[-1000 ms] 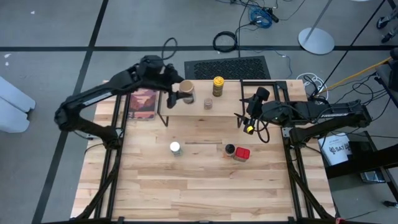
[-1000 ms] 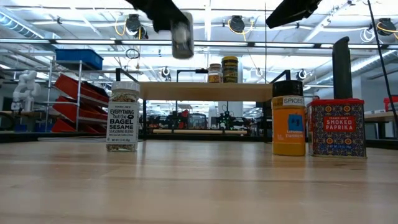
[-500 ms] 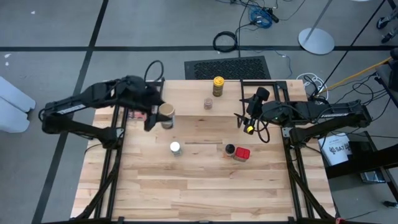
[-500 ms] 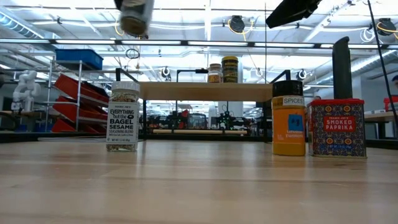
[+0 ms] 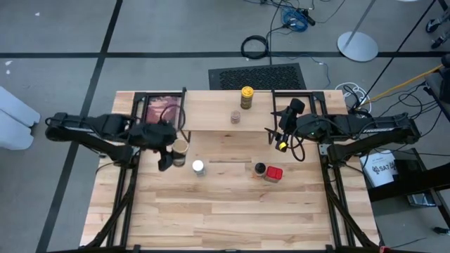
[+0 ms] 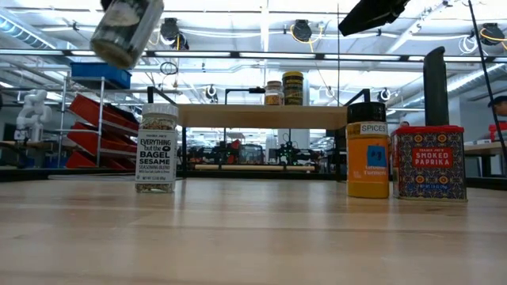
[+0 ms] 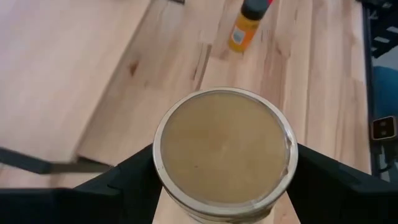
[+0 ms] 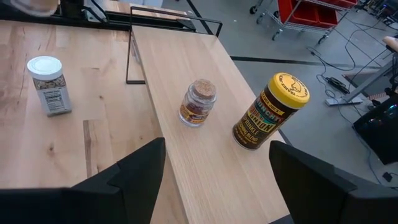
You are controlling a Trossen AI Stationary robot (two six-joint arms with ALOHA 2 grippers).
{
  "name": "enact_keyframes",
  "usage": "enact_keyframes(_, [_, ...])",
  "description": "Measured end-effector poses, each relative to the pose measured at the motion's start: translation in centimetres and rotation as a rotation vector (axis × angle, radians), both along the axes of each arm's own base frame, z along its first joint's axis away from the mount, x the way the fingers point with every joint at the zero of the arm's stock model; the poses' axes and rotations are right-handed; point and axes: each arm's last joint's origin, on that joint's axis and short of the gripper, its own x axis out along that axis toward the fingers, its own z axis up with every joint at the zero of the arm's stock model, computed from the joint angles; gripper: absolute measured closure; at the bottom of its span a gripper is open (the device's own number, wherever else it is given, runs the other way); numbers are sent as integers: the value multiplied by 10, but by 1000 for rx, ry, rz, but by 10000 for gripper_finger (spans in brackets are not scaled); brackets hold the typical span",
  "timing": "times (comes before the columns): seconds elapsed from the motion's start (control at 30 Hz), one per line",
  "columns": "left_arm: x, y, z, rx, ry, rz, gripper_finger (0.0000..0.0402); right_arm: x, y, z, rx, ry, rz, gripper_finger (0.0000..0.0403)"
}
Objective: Shelf spices
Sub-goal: Remove the golden seasoning bottle from the shelf
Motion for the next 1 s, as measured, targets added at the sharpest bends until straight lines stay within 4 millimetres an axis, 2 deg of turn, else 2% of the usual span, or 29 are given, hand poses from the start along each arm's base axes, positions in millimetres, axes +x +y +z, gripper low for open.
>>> enact_keyframes(0.27, [-2, -31, -38, 12, -21, 68, 114, 0, 0, 0, 6, -3, -3, 129])
enact_keyframes(0.6, [-16, -61, -84, 74, -85, 215, 114, 0, 0, 0, 15, -7, -8, 129])
enact_keyframes(1.0, [-26, -72, -127, 129, -160, 252, 114, 0, 0, 0, 20, -12, -11, 129])
